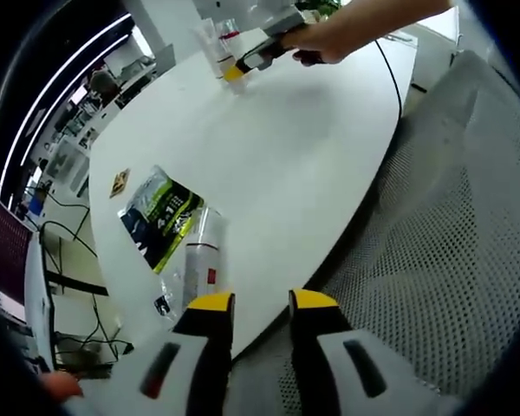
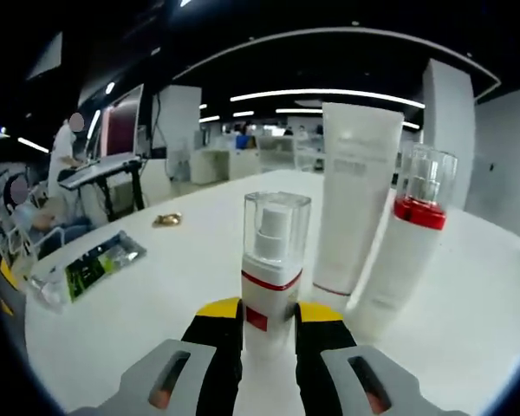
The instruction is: Arrange the skincare products in the storage area until every visible bottle or jar stands upright without overlapping.
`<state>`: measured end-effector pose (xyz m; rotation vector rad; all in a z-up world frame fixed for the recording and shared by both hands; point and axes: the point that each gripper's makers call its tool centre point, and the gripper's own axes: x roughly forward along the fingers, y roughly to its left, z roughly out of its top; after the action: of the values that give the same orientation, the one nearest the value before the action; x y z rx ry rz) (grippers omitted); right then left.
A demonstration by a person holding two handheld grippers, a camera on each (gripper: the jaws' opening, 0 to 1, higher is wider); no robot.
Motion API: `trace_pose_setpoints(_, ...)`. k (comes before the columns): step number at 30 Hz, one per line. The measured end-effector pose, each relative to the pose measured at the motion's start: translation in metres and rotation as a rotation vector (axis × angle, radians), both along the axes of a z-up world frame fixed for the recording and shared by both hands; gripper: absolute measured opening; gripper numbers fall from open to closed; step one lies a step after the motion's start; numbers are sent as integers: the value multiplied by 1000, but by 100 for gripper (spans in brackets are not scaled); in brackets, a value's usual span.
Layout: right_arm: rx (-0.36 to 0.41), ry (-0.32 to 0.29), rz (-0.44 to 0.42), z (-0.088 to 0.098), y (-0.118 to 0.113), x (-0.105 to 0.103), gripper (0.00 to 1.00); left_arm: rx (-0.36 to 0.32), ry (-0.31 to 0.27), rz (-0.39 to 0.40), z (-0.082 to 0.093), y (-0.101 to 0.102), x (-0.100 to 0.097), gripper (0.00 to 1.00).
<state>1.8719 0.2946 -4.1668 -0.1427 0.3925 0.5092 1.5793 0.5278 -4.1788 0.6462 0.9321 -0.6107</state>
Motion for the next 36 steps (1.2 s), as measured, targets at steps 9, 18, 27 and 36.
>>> trace_pose_setpoints(9, -8, -30, 2, -5, 0, 3, 17, 5, 14, -7, -2, 0, -2, 17)
trace_pose_setpoints(18, -1, -59, 5, -9, -1, 6, 17, 9, 23, -4, -4, 1, -4, 16)
trace_pose_setpoints(27, 7, -65, -7, -8, -1, 5, 17, 0, 27, -9, -5, 0, -5, 15)
trace_pose_setpoints(36, -23, -71, -27, -8, -4, 9, 17, -2, 34, -34, -8, -1, -8, 13)
